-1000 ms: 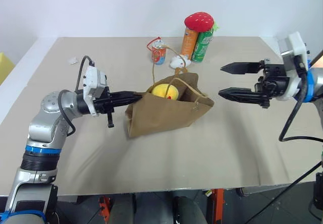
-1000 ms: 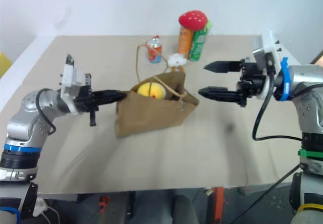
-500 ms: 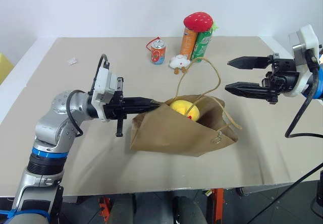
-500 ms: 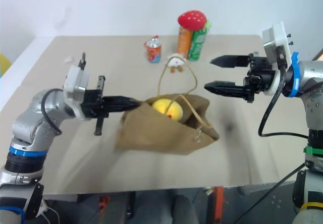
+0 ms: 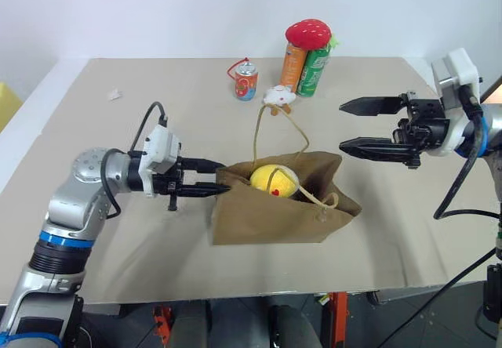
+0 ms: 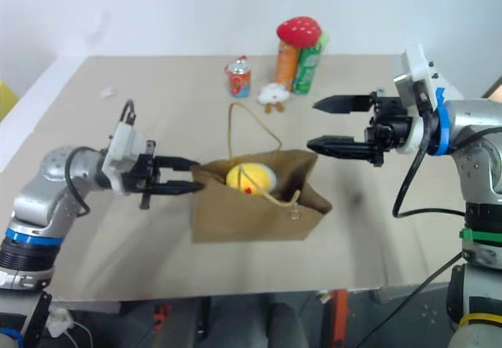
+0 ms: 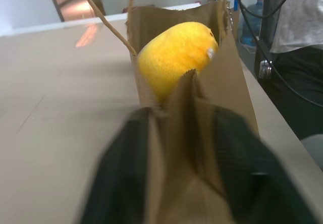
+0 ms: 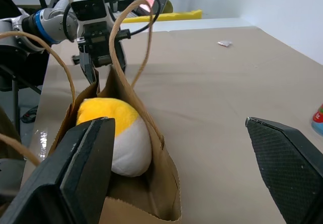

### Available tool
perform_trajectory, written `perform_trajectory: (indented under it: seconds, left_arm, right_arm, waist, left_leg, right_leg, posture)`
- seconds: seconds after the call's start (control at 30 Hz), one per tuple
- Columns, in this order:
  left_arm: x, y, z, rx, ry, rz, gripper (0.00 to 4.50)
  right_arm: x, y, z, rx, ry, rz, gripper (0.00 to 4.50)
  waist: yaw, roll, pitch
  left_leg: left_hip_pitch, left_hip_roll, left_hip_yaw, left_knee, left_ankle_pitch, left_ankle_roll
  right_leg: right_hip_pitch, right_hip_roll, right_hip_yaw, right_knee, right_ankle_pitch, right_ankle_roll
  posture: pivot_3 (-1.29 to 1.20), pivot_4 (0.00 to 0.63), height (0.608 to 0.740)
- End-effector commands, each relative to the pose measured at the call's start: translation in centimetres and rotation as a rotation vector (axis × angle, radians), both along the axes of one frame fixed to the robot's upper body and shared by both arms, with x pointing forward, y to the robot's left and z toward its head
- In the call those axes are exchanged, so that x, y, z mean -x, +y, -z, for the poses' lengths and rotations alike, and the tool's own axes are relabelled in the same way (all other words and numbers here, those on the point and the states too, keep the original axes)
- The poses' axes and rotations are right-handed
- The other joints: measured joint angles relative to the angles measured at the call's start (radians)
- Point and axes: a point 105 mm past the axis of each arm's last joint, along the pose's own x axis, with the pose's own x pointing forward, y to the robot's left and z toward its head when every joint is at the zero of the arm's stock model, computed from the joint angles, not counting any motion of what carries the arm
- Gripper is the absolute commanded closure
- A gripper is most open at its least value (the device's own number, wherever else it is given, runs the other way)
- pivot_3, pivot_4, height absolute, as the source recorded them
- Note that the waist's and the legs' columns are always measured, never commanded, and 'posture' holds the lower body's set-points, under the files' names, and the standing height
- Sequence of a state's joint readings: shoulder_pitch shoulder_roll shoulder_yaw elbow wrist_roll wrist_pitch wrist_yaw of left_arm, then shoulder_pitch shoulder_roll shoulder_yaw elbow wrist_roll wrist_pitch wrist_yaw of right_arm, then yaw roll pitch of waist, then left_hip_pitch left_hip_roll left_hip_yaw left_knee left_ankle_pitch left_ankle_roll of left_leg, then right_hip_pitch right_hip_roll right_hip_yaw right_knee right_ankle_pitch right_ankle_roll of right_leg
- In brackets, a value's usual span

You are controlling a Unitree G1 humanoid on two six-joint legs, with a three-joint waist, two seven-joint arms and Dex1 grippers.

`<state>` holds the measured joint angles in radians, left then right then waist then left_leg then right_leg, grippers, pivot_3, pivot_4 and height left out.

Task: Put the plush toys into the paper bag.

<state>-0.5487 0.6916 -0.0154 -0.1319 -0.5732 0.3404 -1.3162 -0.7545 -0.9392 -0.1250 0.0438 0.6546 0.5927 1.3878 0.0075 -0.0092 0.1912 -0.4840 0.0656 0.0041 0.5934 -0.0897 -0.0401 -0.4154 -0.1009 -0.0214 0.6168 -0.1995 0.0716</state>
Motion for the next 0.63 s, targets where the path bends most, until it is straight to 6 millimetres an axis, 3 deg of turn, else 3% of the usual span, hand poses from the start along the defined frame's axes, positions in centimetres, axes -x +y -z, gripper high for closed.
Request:
perform_trajectory:
  seconds: [0.03,0.1,0.23,0.43,0.63]
  left_arm:
    - [1.3,0.3,-2.5,0.045,-0.01,-0.001,0.57]
    - [1.4,0.7,-3.3,0.075,0.014,-0.043,0.07]
    - [0.4,2.5,-4.1,0.123,0.028,-0.222,0.07]
    - [-2.4,6.2,-1.4,0.063,-0.008,-0.548,0.07]
    - [-3.4,7.1,-0.3,0.09,-0.033,-0.646,0.07]
  right_arm:
    - [-0.3,-0.7,-0.1,0.012,-0.036,0.021,0.0]
    - [-0.7,-1.2,0.1,0.009,-0.038,0.048,0.0]
    - [-1.3,-2.1,0.4,0.003,-0.052,0.112,0.0]
    - [-1.7,-3.5,1.0,-0.017,-0.056,0.201,0.0]
    - [-1.5,-3.7,1.9,-0.022,-0.057,0.232,0.0]
  waist:
    - [0.0,0.0,0.0]
    - [0.0,0.0,0.0]
    - [0.0,0.0,0.0]
    - [0.0,0.0,0.0]
    - [0.002,0.0,0.0]
  left_leg:
    - [0.0,0.0,0.0,0.0,0.0,0.0]
    - [0.0,0.0,0.0,0.0,0.0,0.0]
    - [0.0,0.0,0.001,0.0,0.0,0.0]
    - [0.0,0.0,0.002,0.0,0.0,0.0]
    - [0.0,0.0,0.002,0.001,0.0,0.0]
  right_leg:
    - [0.0,0.0,0.0,0.0,0.0,0.0]
    - [0.0,0.0,0.0,0.0,0.0,0.0]
    - [0.0,0.0,0.001,0.0,0.0,0.001]
    - [-0.001,0.0,0.002,0.001,0.0,0.0]
    - [-0.004,0.0,0.002,0.001,0.0,0.0]
  posture:
    - [0.0,0.15,0.74]
    - [0.0,0.15,0.74]
    - [0.0,0.15,0.74]
    - [0.0,0.15,0.74]
    - [0.0,0.15,0.74]
